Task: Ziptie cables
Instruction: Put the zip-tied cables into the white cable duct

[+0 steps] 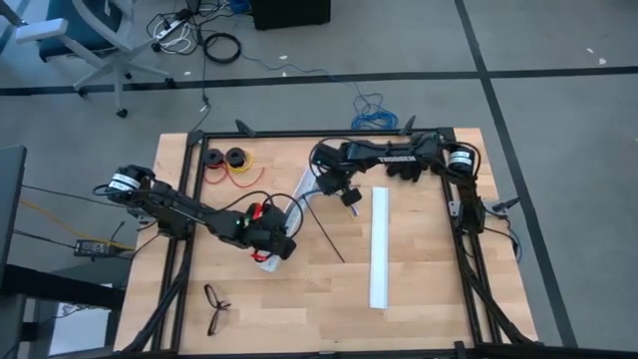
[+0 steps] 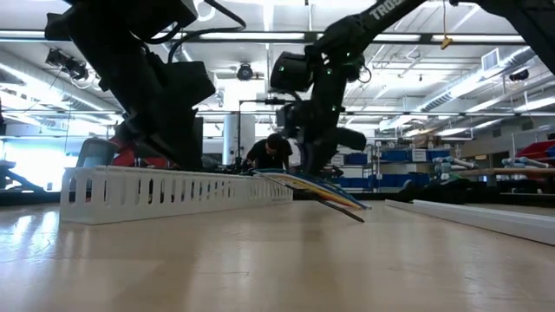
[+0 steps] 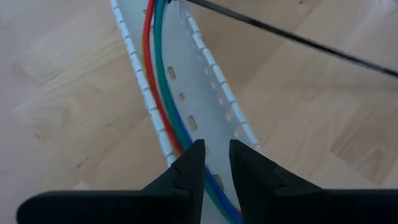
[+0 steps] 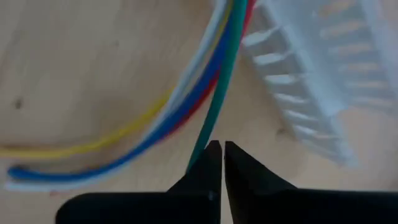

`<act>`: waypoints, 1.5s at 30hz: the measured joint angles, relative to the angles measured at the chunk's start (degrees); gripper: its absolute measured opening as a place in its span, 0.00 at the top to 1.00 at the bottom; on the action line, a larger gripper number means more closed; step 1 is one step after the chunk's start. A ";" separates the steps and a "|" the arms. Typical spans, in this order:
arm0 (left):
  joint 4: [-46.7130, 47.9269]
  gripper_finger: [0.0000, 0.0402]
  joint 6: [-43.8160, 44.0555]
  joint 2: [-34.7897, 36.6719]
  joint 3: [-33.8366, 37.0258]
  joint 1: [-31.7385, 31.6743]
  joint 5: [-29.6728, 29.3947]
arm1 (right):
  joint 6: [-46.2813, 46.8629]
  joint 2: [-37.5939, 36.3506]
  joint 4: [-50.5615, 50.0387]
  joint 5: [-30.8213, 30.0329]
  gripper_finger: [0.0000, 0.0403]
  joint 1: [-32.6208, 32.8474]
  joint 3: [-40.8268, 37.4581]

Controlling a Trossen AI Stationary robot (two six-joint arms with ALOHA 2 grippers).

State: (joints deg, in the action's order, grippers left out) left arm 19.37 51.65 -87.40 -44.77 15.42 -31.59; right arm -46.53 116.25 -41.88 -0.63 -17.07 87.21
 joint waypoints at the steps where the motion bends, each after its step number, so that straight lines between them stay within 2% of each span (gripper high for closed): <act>1: 0.02 0.79 -0.43 0.13 0.00 0.00 0.00 | 1.38 0.17 -0.87 -0.03 0.99 0.43 -0.20; 8: 2.28 0.79 -3.16 4.07 0.01 0.63 -1.93 | 11.47 -2.46 -3.14 -2.46 1.00 1.62 -0.07; 14: 2.65 0.79 -3.39 7.44 0.83 2.80 -4.37 | 19.36 -8.93 -6.52 -1.93 1.00 -0.39 -0.98; 24: 3.83 0.79 8.43 6.85 1.11 4.04 -1.66 | 29.93 -18.20 -8.01 -1.15 1.00 -1.19 -7.01; 31: 2.51 0.79 10.15 6.83 1.18 4.04 -0.24 | 33.35 -22.03 -8.11 -1.15 1.00 -0.35 -12.79; 42: -10.45 0.79 -4.37 6.83 1.16 3.98 -0.92 | 42.74 -30.55 -3.38 -1.13 1.00 3.35 -27.91; 45: -11.36 0.79 -2.41 6.83 1.14 3.83 -0.79 | 45.23 -33.66 0.56 -1.17 1.00 5.10 -32.66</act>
State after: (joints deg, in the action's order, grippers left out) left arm 8.01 49.23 -80.58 -43.64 19.25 -32.39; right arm -1.30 82.59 -41.33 -1.80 -11.97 54.55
